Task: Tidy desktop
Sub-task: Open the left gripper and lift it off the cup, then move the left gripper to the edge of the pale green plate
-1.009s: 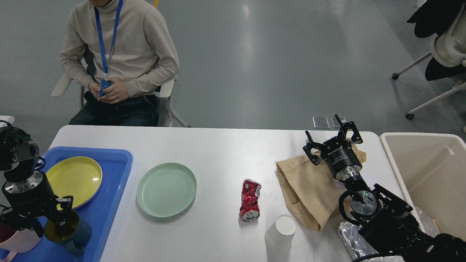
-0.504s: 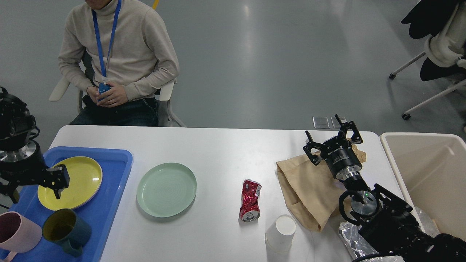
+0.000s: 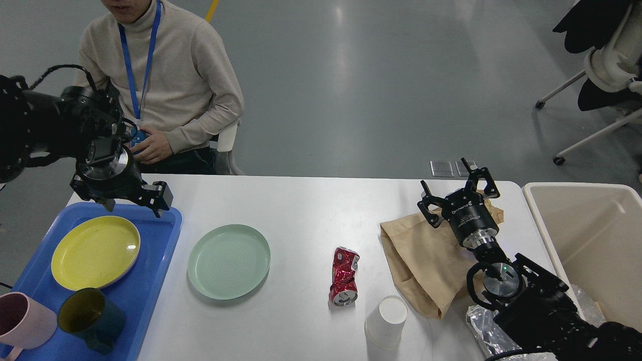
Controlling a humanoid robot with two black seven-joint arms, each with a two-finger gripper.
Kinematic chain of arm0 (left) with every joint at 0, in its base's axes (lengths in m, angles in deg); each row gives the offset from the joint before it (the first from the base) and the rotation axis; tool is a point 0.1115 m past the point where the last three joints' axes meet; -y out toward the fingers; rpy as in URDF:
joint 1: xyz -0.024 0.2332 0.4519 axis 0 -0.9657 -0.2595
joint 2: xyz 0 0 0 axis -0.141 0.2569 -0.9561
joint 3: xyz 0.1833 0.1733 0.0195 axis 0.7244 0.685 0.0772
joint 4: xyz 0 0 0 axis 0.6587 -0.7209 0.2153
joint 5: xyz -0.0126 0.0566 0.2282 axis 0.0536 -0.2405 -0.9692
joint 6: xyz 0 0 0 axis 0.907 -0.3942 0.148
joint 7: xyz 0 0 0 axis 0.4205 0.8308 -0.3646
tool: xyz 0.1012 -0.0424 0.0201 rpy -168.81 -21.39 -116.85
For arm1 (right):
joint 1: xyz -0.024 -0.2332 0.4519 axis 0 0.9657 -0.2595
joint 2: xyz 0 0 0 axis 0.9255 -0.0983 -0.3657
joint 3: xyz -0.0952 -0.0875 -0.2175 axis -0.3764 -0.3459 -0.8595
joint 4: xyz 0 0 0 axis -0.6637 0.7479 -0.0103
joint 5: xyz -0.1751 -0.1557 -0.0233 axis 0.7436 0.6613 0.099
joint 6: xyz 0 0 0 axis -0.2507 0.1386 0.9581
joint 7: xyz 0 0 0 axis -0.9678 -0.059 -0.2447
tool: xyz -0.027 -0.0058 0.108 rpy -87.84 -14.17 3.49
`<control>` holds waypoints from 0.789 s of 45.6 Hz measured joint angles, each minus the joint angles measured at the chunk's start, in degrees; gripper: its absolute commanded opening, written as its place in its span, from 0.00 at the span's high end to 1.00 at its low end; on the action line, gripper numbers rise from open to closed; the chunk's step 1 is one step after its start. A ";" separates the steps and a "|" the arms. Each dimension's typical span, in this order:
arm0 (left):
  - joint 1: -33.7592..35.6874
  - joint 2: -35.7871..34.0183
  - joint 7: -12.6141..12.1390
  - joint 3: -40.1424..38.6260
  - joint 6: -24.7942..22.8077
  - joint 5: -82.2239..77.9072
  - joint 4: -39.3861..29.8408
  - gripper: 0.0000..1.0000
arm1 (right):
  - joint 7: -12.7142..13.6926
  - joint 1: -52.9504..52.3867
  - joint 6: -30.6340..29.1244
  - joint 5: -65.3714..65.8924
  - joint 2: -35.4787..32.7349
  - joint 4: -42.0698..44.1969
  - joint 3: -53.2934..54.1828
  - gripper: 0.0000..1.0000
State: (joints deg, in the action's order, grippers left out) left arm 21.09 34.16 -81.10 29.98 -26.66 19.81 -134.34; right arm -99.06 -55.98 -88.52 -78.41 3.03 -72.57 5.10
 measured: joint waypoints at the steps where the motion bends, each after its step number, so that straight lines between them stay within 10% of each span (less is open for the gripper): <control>1: -0.64 0.38 -0.04 -0.18 0.86 0.04 0.20 0.10 | 0.00 0.00 0.00 0.00 0.00 0.00 0.00 0.00; 18: -16.26 6.20 -2.02 -6.72 4.34 0.25 13.45 0.10 | -0.01 0.03 0.00 -0.03 0.00 0.00 0.00 0.00; 36: -23.93 6.23 -9.89 -13.54 4.59 0.25 19.14 0.10 | -0.01 -0.02 0.00 -0.03 0.00 0.00 0.00 0.00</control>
State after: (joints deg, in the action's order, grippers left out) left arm -2.84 40.39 -90.99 16.44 -22.08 20.06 -115.20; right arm -99.06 -56.00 -88.52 -78.44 3.03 -72.57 5.10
